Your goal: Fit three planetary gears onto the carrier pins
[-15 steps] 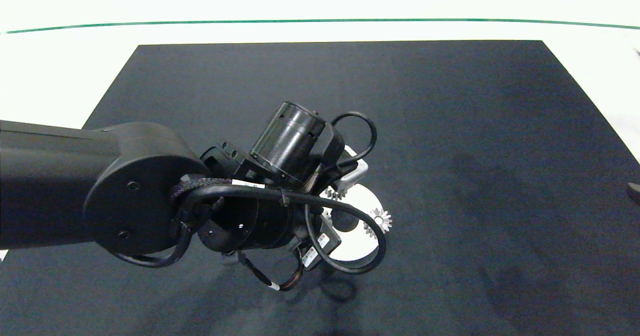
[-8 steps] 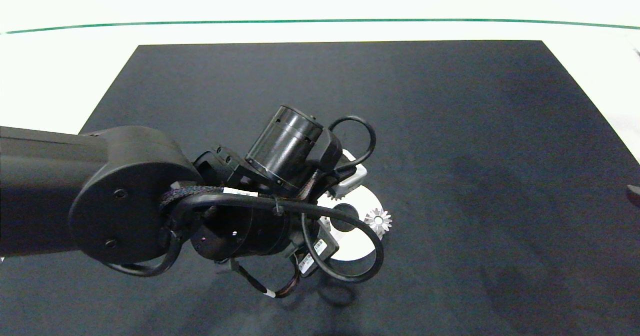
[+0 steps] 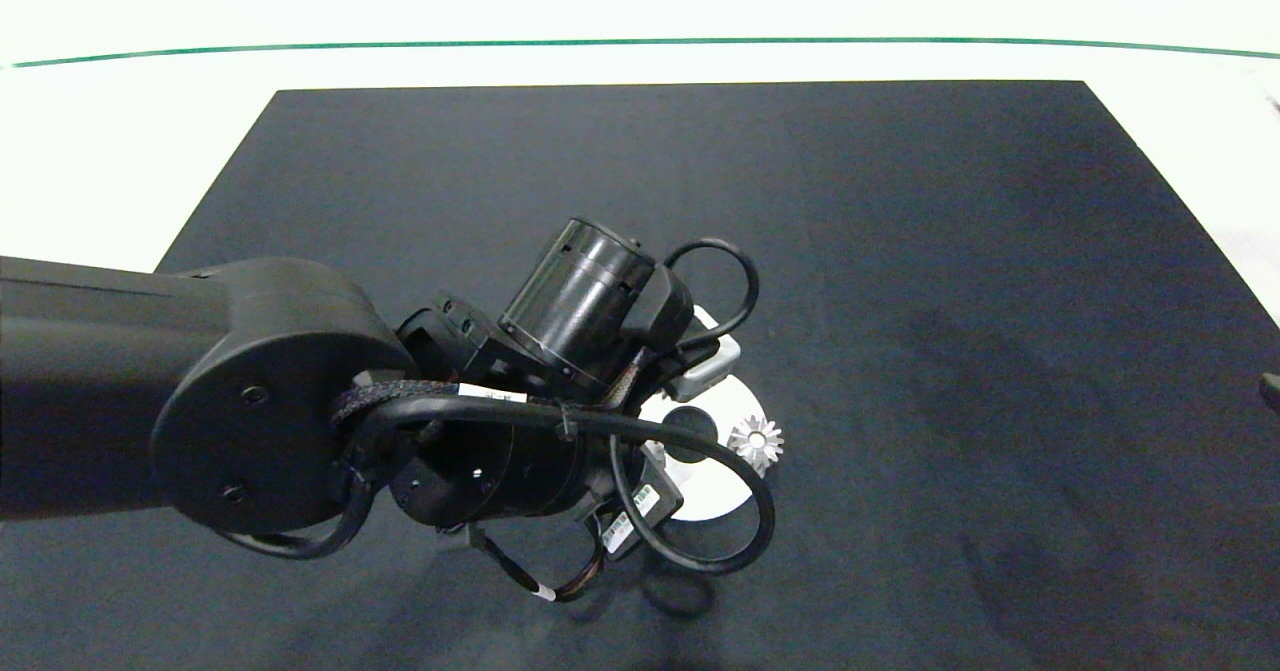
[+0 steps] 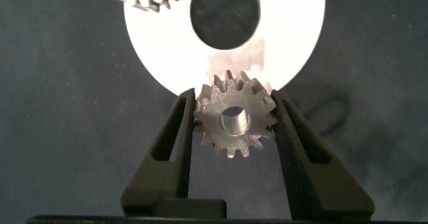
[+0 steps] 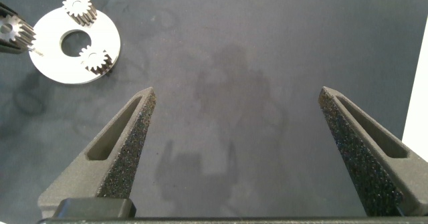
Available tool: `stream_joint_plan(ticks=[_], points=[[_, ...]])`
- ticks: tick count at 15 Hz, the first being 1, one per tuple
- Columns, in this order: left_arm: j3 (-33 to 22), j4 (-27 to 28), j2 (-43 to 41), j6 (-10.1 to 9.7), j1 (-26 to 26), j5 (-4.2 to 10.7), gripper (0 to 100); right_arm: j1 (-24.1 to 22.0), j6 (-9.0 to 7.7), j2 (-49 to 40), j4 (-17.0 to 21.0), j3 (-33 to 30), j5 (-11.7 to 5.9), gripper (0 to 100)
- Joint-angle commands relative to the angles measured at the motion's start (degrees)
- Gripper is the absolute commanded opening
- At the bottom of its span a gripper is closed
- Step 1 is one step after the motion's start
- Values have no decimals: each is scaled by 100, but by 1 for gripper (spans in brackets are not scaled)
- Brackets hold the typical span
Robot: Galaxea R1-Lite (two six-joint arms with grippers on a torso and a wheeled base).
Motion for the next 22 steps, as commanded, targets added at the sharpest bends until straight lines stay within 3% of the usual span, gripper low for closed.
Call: stream_joint_plan(ticks=[1, 22], points=[[7, 12, 35, 0, -43, 7, 10, 2, -8, -11, 11, 1, -18, 100], [-64, -23, 220, 44, -26, 42, 10, 2, -131, -108, 11, 45, -9, 100]])
